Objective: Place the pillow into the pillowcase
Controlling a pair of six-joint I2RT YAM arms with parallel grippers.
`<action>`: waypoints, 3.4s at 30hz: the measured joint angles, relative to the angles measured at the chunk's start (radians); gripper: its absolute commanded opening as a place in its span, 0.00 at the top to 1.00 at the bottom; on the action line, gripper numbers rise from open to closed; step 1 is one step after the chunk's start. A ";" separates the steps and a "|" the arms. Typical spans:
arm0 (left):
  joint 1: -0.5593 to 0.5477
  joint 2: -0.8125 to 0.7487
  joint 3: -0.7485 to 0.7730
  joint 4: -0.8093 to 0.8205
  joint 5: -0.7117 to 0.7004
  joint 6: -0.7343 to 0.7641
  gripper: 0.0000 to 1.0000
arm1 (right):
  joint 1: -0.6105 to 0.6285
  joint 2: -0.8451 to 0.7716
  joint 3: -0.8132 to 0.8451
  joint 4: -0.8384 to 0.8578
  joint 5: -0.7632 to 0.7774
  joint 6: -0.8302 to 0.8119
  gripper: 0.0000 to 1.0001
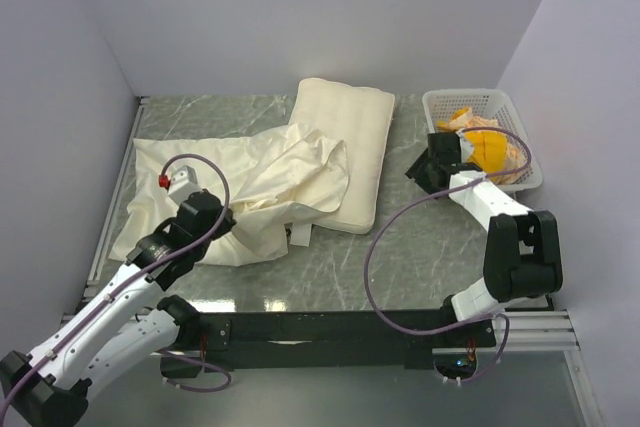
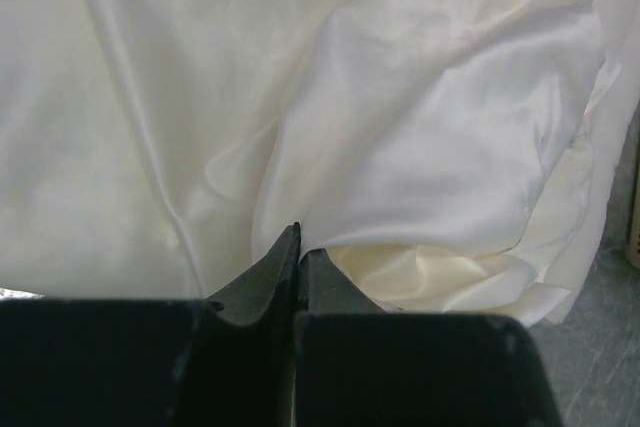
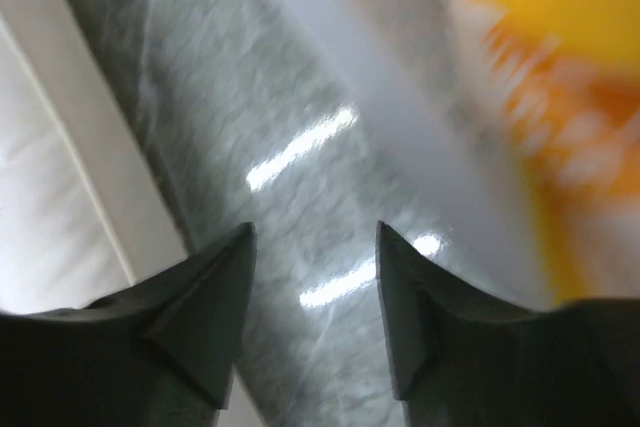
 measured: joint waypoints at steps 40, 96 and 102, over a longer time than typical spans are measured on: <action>0.327 0.058 -0.061 0.139 0.271 0.077 0.43 | 0.250 0.090 0.870 -0.496 0.137 -0.214 1.00; 0.124 0.429 0.242 0.299 0.249 0.195 0.05 | 0.369 0.559 0.718 -0.248 0.065 -0.222 1.00; 0.152 0.443 0.247 0.281 0.251 0.209 0.06 | 0.369 0.446 0.625 -0.233 0.058 -0.242 1.00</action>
